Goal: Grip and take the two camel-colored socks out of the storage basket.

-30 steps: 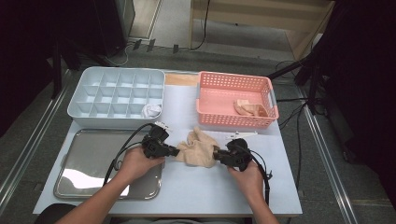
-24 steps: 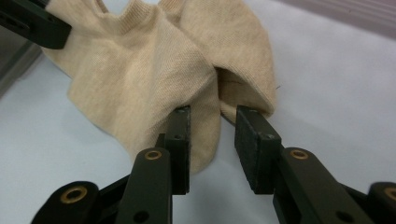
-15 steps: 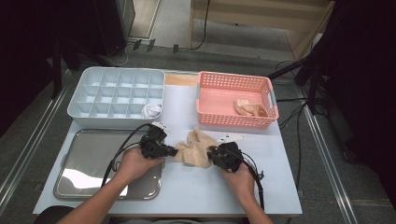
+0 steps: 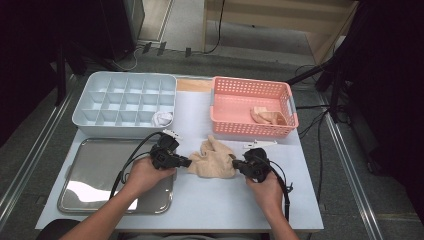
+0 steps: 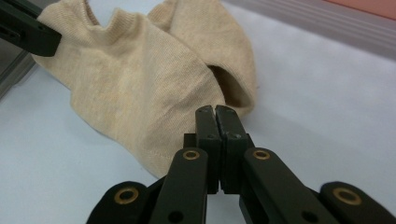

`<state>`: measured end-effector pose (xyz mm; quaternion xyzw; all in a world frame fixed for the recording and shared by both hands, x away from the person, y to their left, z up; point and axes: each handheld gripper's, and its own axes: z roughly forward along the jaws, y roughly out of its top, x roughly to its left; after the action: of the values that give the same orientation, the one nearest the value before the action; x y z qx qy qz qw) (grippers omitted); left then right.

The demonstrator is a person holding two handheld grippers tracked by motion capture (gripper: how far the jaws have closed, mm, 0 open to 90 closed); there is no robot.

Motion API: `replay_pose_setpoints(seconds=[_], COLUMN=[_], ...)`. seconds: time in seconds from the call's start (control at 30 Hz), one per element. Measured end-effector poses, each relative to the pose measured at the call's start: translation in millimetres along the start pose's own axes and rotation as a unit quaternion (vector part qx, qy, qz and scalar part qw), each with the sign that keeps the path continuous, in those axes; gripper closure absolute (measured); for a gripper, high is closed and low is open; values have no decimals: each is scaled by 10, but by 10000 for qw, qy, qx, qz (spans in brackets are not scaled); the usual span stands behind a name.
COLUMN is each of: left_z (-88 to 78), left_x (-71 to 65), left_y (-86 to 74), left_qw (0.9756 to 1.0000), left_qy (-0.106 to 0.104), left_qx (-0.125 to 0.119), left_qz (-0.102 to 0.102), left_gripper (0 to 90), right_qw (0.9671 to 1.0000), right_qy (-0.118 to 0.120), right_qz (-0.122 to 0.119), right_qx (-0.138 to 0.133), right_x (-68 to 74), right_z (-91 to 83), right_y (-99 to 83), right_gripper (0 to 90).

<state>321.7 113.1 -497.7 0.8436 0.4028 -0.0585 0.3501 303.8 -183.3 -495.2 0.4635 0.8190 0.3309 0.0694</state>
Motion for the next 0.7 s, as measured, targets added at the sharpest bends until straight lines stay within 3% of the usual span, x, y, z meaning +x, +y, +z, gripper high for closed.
replay_pose_setpoints(seconds=[0.13, 0.27, 0.47, 0.6, 0.7], left_z=[9, 94, 151, 103, 69], left_x=[-36, -67, -75, -56, -54], left_y=[20, 23, 27, 41, 54], left_qw=[10000, 9998, 9998, 9998, 9996], left_qy=[-71, -134, -26, 47, 87], left_qx=[-38, 83, 146, -30, -197], left_qz=[58, 80, 150, 165, 169], left_gripper=[847, 845, 787, 719, 702], right_qw=[10000, 9997, 9993, 9996, 9996], right_qy=[-37, -150, -208, -119, -108], right_qz=[33, 185, 277, 232, 199], right_qx=[53, 85, 154, 81, -144], right_x=[-34, -108, -170, -148, -138], right_z=[-32, -114, -108, -73, -98], right_y=[-35, -85, -132, -143, -120], right_gripper=[900, 900, 900, 827, 750])
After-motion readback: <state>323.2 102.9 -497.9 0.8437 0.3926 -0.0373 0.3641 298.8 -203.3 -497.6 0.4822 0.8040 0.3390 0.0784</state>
